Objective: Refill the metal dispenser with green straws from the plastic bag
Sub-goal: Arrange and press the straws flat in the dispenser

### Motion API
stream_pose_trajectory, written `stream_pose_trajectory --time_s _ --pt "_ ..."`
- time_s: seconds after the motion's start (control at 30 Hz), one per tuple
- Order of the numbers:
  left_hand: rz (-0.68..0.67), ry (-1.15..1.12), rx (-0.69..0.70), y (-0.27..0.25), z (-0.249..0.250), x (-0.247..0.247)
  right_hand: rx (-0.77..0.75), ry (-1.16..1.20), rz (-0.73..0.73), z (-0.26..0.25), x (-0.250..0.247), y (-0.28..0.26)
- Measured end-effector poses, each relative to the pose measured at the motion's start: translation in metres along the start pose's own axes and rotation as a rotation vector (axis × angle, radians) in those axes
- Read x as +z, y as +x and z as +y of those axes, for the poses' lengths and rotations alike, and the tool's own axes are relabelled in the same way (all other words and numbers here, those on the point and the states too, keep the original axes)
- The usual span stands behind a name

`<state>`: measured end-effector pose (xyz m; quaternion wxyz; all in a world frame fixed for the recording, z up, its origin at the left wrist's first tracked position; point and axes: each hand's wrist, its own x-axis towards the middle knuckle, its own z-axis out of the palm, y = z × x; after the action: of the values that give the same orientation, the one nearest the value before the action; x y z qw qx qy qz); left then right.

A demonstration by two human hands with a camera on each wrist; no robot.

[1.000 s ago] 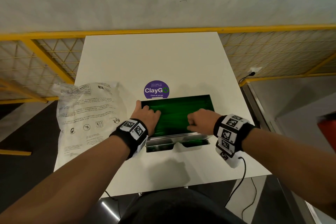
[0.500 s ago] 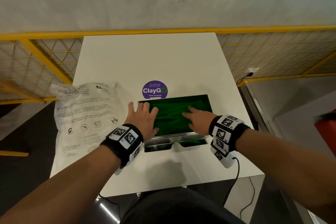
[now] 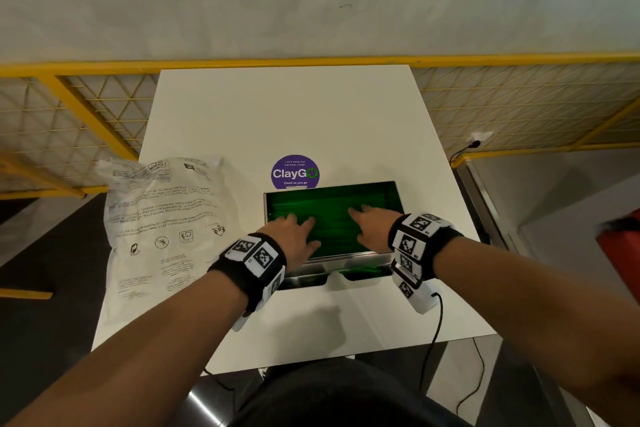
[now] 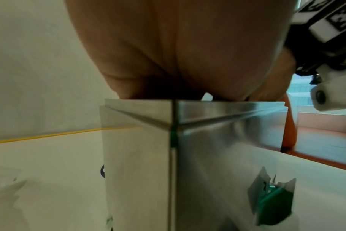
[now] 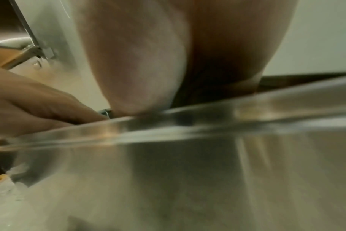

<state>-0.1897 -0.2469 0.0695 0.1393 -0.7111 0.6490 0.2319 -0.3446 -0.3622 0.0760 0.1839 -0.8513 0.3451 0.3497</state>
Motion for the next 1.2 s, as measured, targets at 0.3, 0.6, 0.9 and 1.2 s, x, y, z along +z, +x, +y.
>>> stream_pose_trajectory --time_s 0.3,0.6,0.9,1.2 --pt "0.065 0.048 0.003 0.003 -0.013 -0.018 -0.056 -0.023 0.217 0.006 -0.004 -0.013" --pt "0.253 0.131 0.003 0.001 -0.018 -0.016 -0.085 0.101 0.382 0.013 0.000 -0.021" --pt "0.033 -0.073 0.069 0.004 -0.010 -0.008 -0.071 0.080 0.211 0.013 0.002 -0.011" --pt "-0.003 0.108 0.025 0.007 -0.010 -0.007 -0.042 0.030 0.133 0.007 0.004 -0.007"
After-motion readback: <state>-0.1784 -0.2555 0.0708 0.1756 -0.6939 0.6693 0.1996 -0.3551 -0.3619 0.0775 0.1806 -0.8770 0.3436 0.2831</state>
